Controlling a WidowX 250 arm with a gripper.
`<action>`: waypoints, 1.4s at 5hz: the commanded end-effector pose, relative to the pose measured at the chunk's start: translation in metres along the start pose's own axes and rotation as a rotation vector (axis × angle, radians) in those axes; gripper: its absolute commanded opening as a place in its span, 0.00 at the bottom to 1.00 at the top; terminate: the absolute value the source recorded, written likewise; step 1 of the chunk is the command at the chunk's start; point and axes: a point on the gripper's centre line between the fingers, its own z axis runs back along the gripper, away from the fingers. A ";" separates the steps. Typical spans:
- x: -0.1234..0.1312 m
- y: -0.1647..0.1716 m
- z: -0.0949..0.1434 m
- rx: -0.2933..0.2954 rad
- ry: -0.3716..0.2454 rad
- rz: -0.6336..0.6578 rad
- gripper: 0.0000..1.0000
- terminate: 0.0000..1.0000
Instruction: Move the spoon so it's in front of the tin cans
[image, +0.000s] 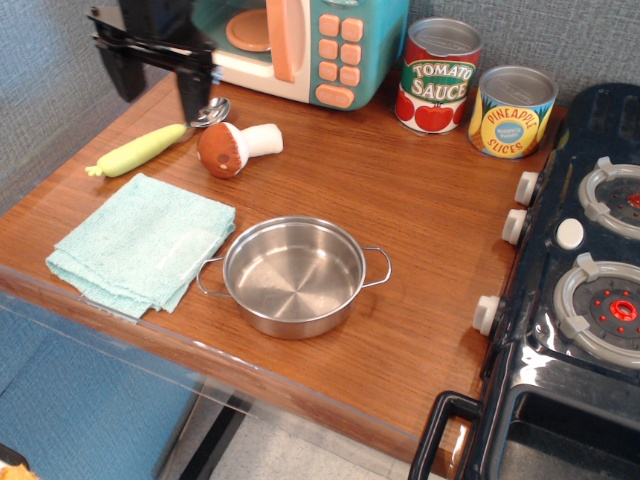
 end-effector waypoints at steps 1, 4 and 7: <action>0.033 0.044 -0.024 0.043 0.025 -0.050 1.00 0.00; 0.050 0.014 -0.054 0.038 0.049 -0.134 1.00 0.00; 0.040 0.019 -0.060 0.044 0.106 -0.109 0.00 0.00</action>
